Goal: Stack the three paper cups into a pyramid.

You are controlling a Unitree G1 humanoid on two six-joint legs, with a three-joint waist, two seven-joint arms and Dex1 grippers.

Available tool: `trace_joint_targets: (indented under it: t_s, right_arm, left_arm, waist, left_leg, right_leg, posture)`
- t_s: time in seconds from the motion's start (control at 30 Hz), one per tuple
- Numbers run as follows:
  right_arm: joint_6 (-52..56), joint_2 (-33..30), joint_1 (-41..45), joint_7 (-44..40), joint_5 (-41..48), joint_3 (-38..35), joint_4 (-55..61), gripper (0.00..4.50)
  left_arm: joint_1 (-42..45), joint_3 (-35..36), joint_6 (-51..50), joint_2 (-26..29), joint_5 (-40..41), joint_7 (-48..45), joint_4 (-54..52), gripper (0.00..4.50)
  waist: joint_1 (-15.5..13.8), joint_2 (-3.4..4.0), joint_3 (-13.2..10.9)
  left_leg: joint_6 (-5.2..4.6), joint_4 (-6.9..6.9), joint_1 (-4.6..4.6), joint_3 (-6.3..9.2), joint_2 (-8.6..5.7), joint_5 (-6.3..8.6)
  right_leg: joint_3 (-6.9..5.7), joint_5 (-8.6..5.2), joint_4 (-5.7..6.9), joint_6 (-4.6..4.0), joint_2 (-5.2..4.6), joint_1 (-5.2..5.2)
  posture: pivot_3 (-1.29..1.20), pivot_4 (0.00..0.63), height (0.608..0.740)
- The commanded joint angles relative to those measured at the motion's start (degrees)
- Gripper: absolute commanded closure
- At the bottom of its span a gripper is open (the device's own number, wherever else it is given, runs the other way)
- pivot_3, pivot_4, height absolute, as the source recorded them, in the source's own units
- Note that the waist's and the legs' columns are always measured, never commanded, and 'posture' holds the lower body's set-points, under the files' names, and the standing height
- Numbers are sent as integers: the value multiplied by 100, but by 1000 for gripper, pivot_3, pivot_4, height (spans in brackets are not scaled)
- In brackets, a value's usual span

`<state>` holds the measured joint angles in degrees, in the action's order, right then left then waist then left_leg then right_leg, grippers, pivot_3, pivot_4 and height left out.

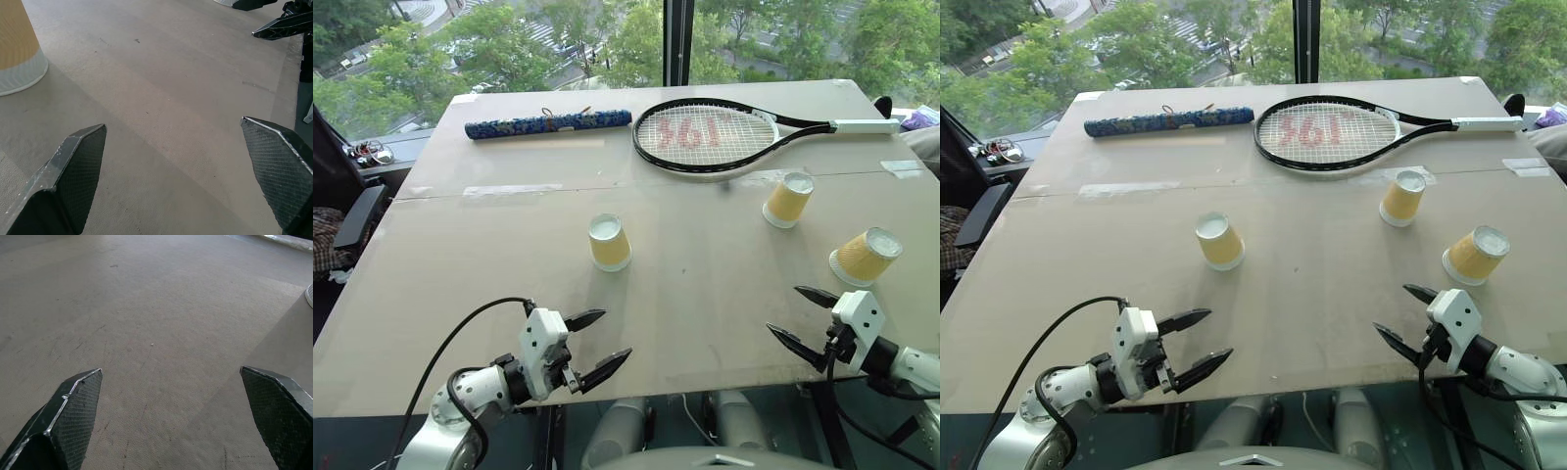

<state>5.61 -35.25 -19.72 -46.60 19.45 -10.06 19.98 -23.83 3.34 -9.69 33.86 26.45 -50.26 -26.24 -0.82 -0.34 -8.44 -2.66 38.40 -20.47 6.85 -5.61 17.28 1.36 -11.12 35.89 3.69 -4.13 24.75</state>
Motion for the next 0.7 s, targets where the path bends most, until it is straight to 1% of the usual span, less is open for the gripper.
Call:
trace_joint_targets:
  t_s: [0.03,0.17,0.27,0.4,0.47,0.57,0.7]
  right_arm:
    - [-56,75,140,134,38,-66,179,52]
    - [0,269,374,384,-24,78,338,52]
    - [-13,376,495,490,-74,152,367,52]
    - [-65,436,646,386,75,247,478,52]
    - [9,328,647,88,349,315,680,52]
    - [70,190,777,-174,564,381,895,52]
    - [197,147,1168,-151,671,410,899,52]
  left_arm:
    - [-8,42,273,-111,71,-128,67,0]
    - [76,216,571,-266,331,-398,296,0]
    - [228,404,508,-364,474,-268,403,0]
    - [712,919,208,-670,497,636,815,0]
    - [987,1037,49,-641,343,934,981,0]
    - [1412,1024,-142,-557,252,1114,1065,0]
    - [1893,749,-308,-379,-28,1094,1054,0]
  waist:
    - [2,0,0]
    - [2,2,1]
    - [-7,1,1]
    - [-8,1,1]
    - [-5,1,1]
    - [-2,0,1]
    - [-1,-2,2]
  left_leg:
    - [0,0,0,0,0,0]
    - [0,0,2,-1,1,0]
    - [1,0,-1,6,1,0]
    - [1,0,-1,8,0,-1]
    - [2,0,0,9,0,-1]
    - [2,0,0,10,-1,-1]
    - [2,1,0,10,-2,-1]
  right_leg:
    - [0,0,0,0,0,0]
    - [1,0,0,0,1,0]
    - [-8,0,0,0,0,0]
    - [-8,0,-2,0,1,0]
    - [-9,1,-1,0,2,-1]
    - [-10,1,-1,0,5,0]
    - [-10,1,-1,0,5,-1]
  posture:
    - [0,150,740]
    - [0,150,740]
    - [0,150,740]
    - [0,150,740]
    - [0,150,740]
    - [0,150,740]
    - [0,150,740]
